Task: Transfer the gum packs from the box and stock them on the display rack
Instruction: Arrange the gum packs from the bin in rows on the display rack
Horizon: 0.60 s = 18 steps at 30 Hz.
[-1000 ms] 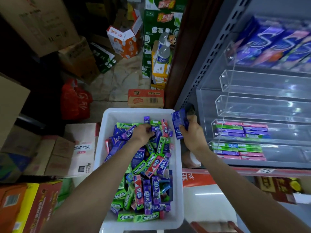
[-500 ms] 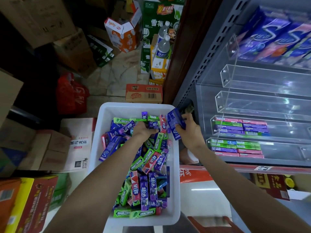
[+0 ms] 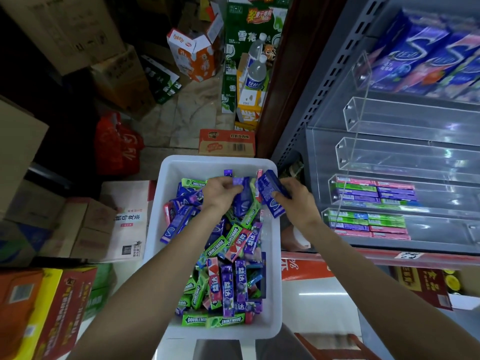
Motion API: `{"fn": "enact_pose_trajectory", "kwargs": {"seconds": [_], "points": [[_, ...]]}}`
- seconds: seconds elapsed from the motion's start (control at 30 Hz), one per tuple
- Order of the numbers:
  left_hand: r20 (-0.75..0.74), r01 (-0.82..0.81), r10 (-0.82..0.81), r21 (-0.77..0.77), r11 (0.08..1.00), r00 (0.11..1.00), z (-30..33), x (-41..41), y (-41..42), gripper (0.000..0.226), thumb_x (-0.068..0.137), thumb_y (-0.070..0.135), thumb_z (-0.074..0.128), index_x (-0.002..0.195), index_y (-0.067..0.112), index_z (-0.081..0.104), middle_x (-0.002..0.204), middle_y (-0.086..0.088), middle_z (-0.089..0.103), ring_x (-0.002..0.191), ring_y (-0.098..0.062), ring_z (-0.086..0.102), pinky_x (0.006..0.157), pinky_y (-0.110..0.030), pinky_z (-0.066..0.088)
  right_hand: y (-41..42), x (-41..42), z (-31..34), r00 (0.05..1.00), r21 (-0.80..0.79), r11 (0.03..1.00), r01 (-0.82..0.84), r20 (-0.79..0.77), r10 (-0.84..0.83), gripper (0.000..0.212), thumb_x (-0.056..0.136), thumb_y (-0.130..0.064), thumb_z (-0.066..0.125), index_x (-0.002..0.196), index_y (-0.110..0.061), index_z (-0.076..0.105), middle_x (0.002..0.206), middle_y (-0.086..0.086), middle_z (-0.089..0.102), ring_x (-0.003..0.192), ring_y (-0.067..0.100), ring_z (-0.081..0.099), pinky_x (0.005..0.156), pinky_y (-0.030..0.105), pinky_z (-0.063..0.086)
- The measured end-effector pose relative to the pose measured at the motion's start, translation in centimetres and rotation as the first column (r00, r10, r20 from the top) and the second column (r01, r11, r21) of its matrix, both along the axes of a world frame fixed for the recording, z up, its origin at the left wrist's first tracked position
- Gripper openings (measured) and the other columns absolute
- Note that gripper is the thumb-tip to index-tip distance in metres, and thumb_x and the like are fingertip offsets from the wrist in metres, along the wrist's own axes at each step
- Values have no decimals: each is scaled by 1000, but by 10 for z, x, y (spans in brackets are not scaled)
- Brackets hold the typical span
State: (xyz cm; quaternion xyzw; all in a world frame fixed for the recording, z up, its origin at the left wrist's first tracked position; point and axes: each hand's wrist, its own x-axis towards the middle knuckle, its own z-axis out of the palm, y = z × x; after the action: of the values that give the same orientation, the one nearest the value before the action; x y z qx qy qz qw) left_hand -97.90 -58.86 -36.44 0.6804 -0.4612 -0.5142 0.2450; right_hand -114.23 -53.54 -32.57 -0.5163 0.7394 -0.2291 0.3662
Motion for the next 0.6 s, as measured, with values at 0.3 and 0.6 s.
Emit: {"fn": "enact_pose_trajectory", "kwargs": {"seconds": [0.3,0.6], "points": [[-349,-108,26,-217,970,937,82,25,16,10,91,13,60,100,9,61,94,-7,65,86,-19,66,72,-32,57,4,-2,68,837,14,990,141,533,-127,12,94,-14,53,105,-19,53,94,0,62,80,15,65,68,47,59],[-462,-223,41,-349,910,886,194,-64,17,12,95,16,54,106,14,51,83,7,63,59,3,63,58,-24,54,3,-88,169,786,-277,960,36,602,143,46,87,8,56,111,-31,50,112,-3,60,70,10,67,62,29,59]]}}
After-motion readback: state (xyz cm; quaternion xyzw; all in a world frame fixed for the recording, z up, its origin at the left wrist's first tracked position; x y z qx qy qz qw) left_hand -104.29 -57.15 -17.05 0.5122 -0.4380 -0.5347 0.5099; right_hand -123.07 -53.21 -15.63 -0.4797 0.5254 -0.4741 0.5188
